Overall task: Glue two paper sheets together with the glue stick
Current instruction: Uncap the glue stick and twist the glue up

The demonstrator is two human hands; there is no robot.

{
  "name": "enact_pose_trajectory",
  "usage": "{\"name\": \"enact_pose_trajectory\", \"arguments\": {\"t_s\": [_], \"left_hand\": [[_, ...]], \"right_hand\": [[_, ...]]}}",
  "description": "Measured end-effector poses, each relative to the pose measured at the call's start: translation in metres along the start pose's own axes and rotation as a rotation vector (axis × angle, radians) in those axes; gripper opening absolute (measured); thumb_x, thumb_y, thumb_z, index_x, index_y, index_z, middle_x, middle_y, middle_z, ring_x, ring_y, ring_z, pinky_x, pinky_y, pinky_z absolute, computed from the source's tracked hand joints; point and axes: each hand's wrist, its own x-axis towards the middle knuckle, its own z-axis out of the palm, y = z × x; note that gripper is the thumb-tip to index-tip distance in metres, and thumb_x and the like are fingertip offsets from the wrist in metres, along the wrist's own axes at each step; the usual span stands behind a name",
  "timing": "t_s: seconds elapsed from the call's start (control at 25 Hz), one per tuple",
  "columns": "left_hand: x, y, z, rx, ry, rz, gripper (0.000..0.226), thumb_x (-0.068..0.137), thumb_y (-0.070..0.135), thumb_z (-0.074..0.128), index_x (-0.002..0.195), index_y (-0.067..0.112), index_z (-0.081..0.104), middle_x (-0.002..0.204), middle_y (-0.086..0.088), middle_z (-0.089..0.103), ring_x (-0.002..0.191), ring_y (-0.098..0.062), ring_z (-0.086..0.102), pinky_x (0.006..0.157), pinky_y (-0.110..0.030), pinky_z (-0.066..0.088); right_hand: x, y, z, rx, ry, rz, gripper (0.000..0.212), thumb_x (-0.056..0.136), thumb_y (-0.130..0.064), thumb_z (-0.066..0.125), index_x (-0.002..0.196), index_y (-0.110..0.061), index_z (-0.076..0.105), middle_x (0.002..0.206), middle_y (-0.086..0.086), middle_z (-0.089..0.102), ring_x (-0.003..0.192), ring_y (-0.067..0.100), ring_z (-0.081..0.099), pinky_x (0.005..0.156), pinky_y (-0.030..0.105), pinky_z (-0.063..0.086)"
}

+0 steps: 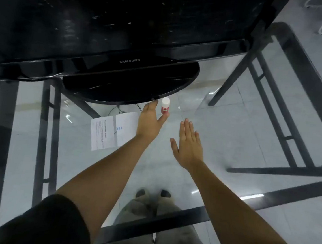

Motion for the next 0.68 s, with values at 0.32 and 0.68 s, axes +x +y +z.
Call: {"name": "enact_pose_trajectory", "arguments": {"t_s": [0.32, 0.68], "left_hand": [[0.013, 0.005, 0.008, -0.085, 0.023, -0.013, 0.032, 0.084, 0.024, 0.066, 0.105, 0.004, 0.053, 0.106, -0.011, 0.066, 0.097, -0.022, 0.061, 0.079, -0.024, 0.041], [-0.02, 0.004, -0.024, -0.225, -0.084, -0.01, 0.025, 0.09, 0.027, 0.057, 0.11, 0.013, 0.058, 0.095, -0.002, 0.059, 0.08, -0.009, 0.056, 0.066, -0.006, 0.042]], "right_hand": [[0.001, 0.002, 0.004, -0.029, 0.025, 0.014, 0.069, 0.092, -0.055, 0.01, 0.146, -0.016, -0.006, 0.157, 0.004, -0.008, 0.141, 0.018, -0.015, 0.111, 0.033, -0.01], [0.025, -0.002, -0.054, 0.511, 0.265, 0.074, 0.042, 0.097, -0.029, 0.041, 0.132, -0.005, 0.043, 0.132, 0.015, 0.05, 0.121, 0.026, 0.046, 0.101, 0.032, 0.035]]}}
